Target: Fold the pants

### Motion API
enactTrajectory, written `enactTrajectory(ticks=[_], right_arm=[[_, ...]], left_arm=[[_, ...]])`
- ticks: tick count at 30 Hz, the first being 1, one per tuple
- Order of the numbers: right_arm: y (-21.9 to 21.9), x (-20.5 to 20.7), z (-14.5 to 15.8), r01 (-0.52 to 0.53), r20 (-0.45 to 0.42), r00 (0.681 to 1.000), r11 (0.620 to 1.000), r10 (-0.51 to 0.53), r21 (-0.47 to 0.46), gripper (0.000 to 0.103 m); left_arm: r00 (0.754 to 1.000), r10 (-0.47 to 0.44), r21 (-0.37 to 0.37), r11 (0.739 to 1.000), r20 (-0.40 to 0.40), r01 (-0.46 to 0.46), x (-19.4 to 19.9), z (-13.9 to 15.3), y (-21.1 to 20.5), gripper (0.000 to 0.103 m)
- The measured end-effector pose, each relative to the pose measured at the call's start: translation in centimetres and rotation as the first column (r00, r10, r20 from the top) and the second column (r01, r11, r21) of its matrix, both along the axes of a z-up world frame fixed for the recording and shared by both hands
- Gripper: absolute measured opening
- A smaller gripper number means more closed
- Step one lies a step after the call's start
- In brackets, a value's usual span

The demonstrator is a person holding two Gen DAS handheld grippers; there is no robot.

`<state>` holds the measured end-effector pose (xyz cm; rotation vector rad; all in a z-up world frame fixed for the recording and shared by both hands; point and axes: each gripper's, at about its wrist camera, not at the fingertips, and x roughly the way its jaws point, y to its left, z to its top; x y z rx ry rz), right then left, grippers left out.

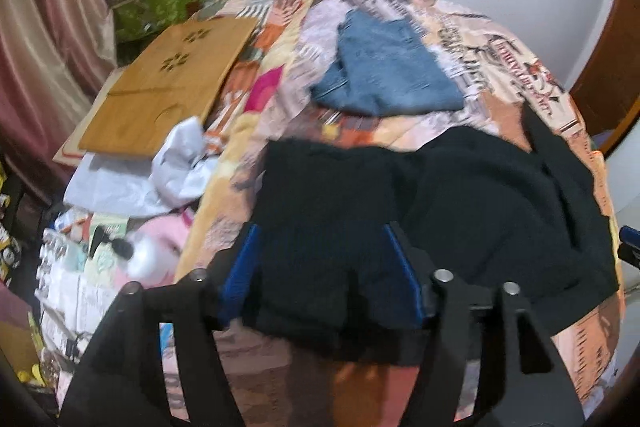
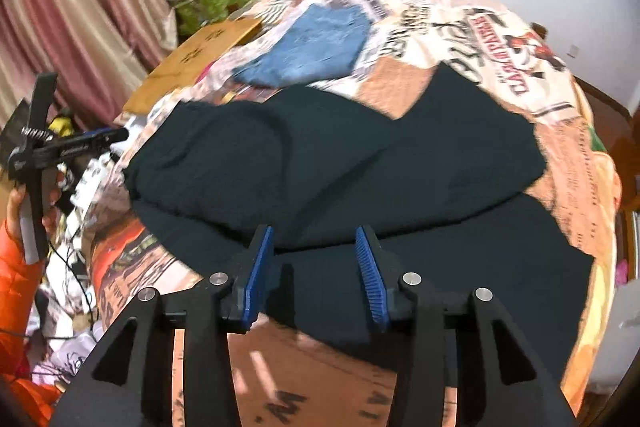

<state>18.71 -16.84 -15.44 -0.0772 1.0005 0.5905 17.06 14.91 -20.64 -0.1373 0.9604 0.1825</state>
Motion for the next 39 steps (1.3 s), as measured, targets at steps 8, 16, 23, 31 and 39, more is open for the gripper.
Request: enactTrajectory(ticks=[8, 16, 23, 31, 39], right_arm=[[-3.2, 4.3, 1.9, 0.124, 0.075, 0.990, 0.992, -0.123, -0.002, 0.052], [-4.0, 10.6, 0.7, 0.165, 0.103, 0.982, 0.986, -0.160, -0.041, 0.058], [-3.1, 17.1, -3.2, 0.156, 0.038, 0.987, 0.985, -0.153, -0.078, 0.058], [-1.4, 23.2, -6.8, 0.166, -0.054, 0.984, 0.985, -0.168, -0.048, 0.058], [0.6, 25.4, -10.1, 0.169, -0.079, 0.981, 0.981, -0.177, -0.096, 0.061]], left_arm=[[0.994, -0.098, -0.003, 0.995, 0.042, 0.099, 4.7, 2.3, -4.5, 0.078], [0.986, -0.168, 0.042, 0.985, 0.020, 0.167, 9.9, 1.5, -8.5, 0.082], [0.980, -0.192, 0.044, 0.980, -0.055, 0.195, 13.4, -2.2, -9.9, 0.082], [0.975, -0.187, 0.042, 0.980, -0.121, 0.194, 15.4, -5.5, -9.9, 0.082], [0.973, -0.178, 0.033, 0.982, -0.150, 0.184, 16.1, -7.2, -9.8, 0.083]])
